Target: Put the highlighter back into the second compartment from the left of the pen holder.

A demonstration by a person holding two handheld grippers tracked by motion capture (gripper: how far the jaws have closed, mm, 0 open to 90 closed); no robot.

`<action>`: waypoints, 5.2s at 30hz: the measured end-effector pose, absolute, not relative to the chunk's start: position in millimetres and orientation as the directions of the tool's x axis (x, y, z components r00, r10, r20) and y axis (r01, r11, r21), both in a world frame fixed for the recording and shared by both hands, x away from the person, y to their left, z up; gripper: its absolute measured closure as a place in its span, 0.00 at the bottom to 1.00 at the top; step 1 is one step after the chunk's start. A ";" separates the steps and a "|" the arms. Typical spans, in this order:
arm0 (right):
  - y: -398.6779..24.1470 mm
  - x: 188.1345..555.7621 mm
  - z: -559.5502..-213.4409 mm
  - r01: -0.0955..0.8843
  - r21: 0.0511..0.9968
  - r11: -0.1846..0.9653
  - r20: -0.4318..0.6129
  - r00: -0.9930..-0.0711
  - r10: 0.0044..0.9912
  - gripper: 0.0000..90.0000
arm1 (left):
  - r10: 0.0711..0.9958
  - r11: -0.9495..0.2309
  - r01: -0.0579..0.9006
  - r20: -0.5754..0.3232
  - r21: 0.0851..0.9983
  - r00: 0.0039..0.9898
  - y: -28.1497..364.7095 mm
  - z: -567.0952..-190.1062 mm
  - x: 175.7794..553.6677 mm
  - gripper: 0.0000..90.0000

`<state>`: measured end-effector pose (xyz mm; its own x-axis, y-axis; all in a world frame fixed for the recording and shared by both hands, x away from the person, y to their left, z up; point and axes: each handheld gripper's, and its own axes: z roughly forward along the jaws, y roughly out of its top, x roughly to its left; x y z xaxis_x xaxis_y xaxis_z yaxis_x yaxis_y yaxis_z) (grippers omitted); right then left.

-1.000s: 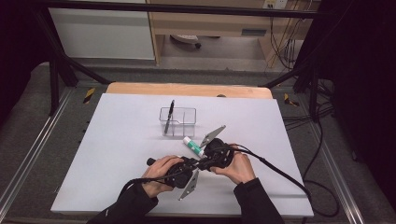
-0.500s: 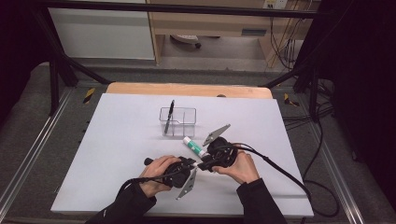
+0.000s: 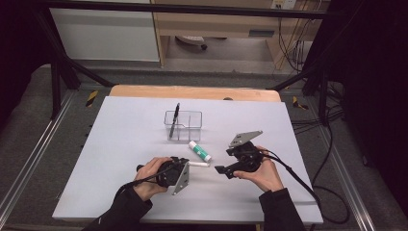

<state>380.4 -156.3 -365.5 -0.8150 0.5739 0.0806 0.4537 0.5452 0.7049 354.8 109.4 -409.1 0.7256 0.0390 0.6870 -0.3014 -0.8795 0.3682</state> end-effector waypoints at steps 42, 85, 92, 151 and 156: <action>-249.8 365.4 -439.4 0.553 0.742 0.379 0.118 -0.664 0.739 0.01 | 0.643 -0.461 0.190 0.179 0.867 0.745 144.4 -372.2 389.9 0.86; -257.4 363.4 -441.1 0.554 0.742 0.377 0.121 -0.665 0.737 0.01 | 0.768 -0.262 0.263 0.036 0.929 0.639 119.6 -328.7 465.7 0.86; -257.5 363.2 -441.0 0.552 0.744 0.377 0.122 -0.666 0.736 0.01 | 0.785 -0.257 0.283 0.030 0.924 0.618 114.8 -330.2 481.6 0.86; -257.0 362.7 -441.3 0.549 0.740 0.387 0.118 -0.674 0.729 0.01 | 0.775 -0.342 0.357 0.046 0.869 0.630 140.4 -365.3 478.3 0.56; -256.8 362.6 -441.2 0.553 0.740 0.384 0.122 -0.671 0.732 0.01 | 0.766 -0.369 0.364 0.058 0.855 0.641 154.5 -357.4 464.2 0.42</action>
